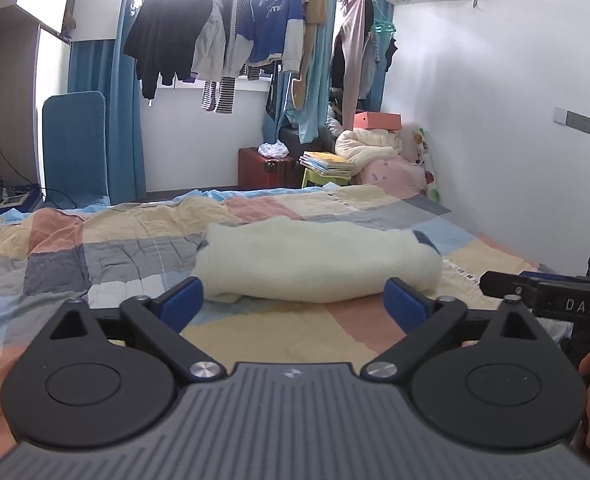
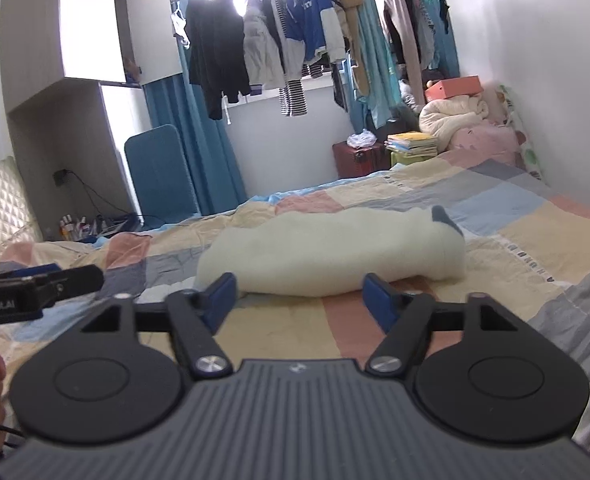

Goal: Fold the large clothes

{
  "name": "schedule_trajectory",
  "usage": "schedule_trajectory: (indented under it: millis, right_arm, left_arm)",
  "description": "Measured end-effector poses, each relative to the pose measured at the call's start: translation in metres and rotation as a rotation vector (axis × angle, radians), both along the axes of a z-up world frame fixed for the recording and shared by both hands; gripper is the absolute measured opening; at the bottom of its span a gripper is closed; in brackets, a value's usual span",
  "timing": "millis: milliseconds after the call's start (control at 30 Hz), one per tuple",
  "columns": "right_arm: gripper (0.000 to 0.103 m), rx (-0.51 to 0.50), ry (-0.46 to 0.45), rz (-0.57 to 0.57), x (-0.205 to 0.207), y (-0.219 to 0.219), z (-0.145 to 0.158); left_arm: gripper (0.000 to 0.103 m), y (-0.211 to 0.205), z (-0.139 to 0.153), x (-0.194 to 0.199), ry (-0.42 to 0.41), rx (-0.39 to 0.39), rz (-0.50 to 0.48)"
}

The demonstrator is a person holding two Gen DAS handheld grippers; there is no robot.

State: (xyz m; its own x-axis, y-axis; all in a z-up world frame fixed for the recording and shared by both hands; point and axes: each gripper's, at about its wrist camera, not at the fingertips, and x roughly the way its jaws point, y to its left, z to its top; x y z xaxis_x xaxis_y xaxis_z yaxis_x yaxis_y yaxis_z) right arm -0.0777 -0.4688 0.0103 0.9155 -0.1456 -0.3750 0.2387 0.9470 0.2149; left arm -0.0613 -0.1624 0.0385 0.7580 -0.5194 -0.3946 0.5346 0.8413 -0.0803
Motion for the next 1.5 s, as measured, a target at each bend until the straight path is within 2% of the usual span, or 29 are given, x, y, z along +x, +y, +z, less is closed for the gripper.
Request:
schedule_trajectory:
  millis: [67,133,167,467,500,533,1500]
  right_arm:
    - [0.075,-0.005,0.009,-0.005,0.0020,-0.0003,0.0012]
    - [0.082,-0.024,0.010,-0.010,0.0024,0.0014,0.0034]
    - [0.089,-0.031,0.000,-0.012,0.0014,0.0020,0.0043]
    - [0.089,-0.023,0.016,-0.035,0.0018,0.0009,0.0036]
    - [0.099,-0.025,0.027,-0.047,0.0022,0.0006,0.0032]
    - [0.103,-0.035,0.036,-0.059,0.0025,0.0012,0.0031]
    - [0.103,-0.025,0.060,-0.042,0.0046,-0.0018,0.0010]
  left_arm:
    - [0.102,0.0005,-0.0006,0.0015,0.004,0.007,0.011]
    - [0.103,0.0013,-0.0009,0.0021,0.008,0.008,0.017]
    - [0.103,0.0015,-0.0009,0.0019,0.008,0.010,0.020]
    - [0.103,0.0019,0.0005,0.0032,0.021,0.010,0.054]
    - [0.103,0.0017,0.0006,0.0032,0.021,0.010,0.054]
    - [0.103,0.0012,0.0008,0.0030,0.021,0.012,0.053]
    - [0.103,-0.0037,-0.0019,0.0031,0.025,0.026,0.064]
